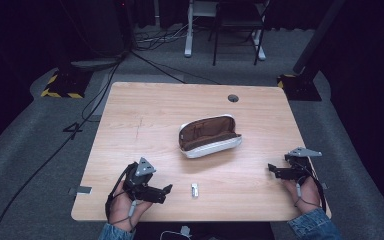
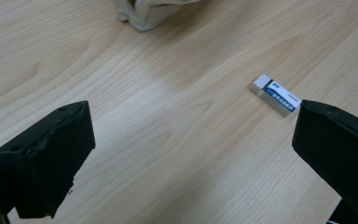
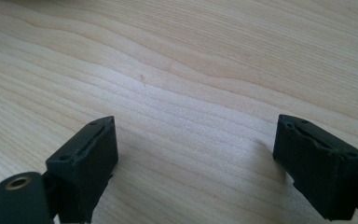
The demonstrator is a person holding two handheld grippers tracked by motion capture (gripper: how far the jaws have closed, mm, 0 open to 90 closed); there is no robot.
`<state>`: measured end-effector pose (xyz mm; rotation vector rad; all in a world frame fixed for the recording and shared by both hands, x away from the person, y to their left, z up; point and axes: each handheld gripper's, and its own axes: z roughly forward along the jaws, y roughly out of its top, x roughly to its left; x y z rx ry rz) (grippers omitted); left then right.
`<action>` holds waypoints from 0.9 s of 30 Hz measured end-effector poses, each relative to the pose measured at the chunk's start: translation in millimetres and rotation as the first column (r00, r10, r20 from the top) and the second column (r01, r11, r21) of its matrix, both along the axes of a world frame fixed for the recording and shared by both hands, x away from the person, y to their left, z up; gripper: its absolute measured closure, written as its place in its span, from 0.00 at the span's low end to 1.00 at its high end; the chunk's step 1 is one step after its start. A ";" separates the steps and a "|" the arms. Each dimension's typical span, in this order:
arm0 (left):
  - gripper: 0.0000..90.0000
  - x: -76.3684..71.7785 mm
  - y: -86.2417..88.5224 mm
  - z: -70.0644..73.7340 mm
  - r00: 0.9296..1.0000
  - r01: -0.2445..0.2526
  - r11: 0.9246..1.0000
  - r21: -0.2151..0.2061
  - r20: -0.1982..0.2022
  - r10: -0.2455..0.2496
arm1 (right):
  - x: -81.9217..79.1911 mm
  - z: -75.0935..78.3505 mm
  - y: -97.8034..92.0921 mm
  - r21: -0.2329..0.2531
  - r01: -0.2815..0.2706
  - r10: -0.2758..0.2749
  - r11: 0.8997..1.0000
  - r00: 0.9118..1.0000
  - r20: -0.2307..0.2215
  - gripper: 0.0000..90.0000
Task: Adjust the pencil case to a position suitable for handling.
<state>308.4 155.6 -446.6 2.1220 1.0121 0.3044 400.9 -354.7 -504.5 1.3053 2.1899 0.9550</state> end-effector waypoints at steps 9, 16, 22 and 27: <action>0.00 -0.4 -34.3 -6.8 0.996 0.094 0.996 0.002 -0.004 -0.094 | -0.1 0.0 0.1 0.000 0.002 -0.002 1.000 1.000 0.001 0.16; 0.00 3.9 -63.7 -19.7 0.982 0.185 0.983 0.021 -0.042 -0.184 | 0.1 0.0 0.1 0.000 0.001 -0.001 1.000 1.000 0.000 0.16; 0.03 4.9 -78.1 -28.1 0.976 0.216 0.975 0.055 -0.043 -0.214 | 0.1 0.0 0.0 0.000 0.001 -0.001 1.000 1.000 0.000 0.16; 0.06 8.7 -86.1 -34.8 0.970 0.239 0.969 0.061 -0.057 -0.236 | 0.1 0.0 0.0 0.000 0.001 -0.001 1.000 1.000 0.000 0.16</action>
